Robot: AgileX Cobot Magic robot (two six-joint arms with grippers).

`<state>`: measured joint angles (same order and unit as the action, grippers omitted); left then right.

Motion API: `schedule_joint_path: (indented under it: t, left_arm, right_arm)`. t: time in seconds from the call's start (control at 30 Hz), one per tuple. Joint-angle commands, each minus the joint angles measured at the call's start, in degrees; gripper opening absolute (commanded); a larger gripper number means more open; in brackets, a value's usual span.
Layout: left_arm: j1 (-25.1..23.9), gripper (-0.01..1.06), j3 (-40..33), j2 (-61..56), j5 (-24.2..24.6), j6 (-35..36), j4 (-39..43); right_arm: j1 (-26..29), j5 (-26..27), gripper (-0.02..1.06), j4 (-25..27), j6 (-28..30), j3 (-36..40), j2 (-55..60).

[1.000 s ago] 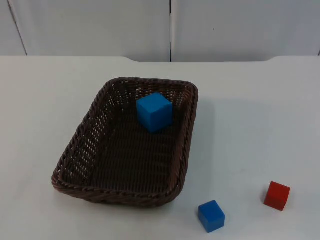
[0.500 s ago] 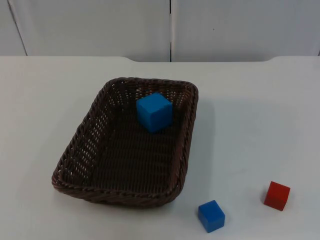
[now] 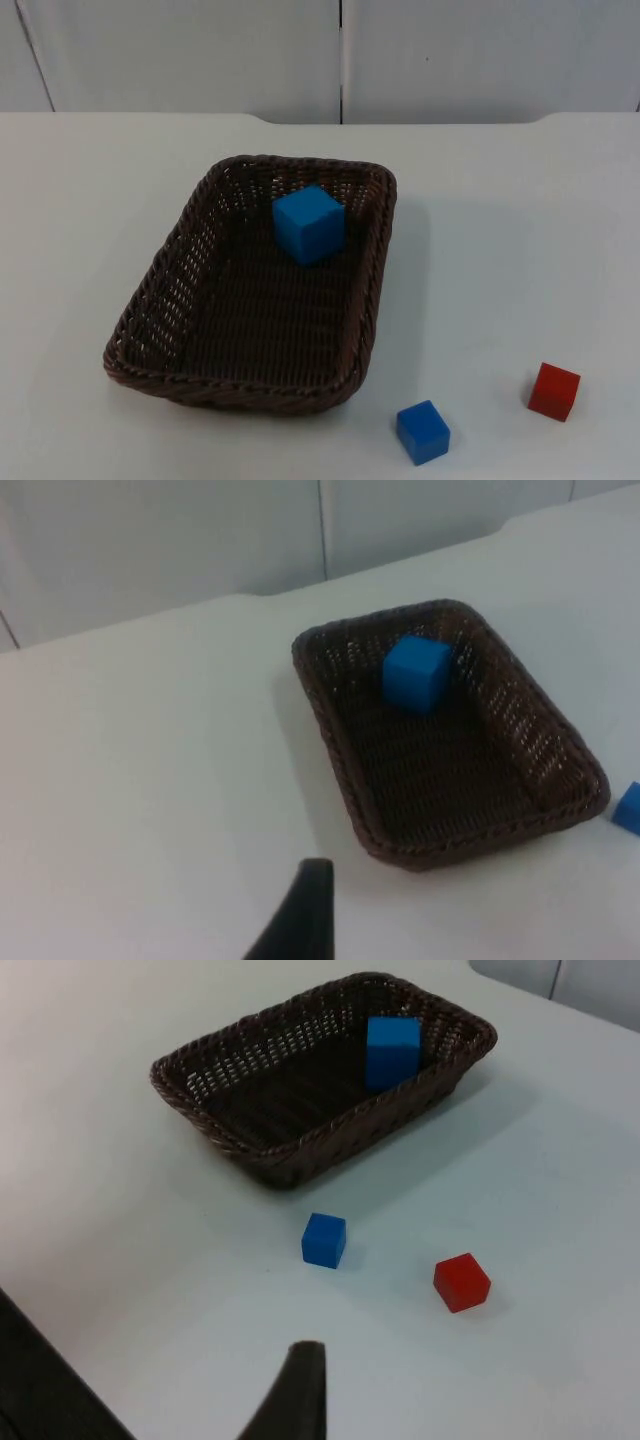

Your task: Pick up the basket with the left hand and place the largest block into the basket with the right hand.

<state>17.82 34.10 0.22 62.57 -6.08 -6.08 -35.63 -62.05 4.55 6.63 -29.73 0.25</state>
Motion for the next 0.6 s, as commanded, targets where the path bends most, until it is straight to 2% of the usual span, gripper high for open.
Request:
schedule_joint_path:
  t: [0.0, 0.13, 0.17, 0.57]
  left_arm:
    - [0.29, 0.89, -1.26, -0.22, 0.79, 1.08, 0.91]
    - [0.29, 0.89, -4.32, -0.22, 1.45, 1.08, 1.46]
    - [0.29, 0.89, -5.39, -0.22, -0.37, 1.08, 1.17]
    - [0.29, 0.89, -5.81, -0.22, -0.87, 1.08, 1.28]
  right_arm:
    - [-0.20, 0.05, 0.85, 0.33, 0.68, 0.14, -0.25]
    - [-0.20, 0.05, 0.85, 0.33, 0.68, 0.14, -0.25]
    - [-0.20, 0.05, 0.85, 0.33, 0.68, 0.14, -0.25]
    - [-0.20, 0.05, 0.85, 0.33, 0.68, 0.14, -0.25]
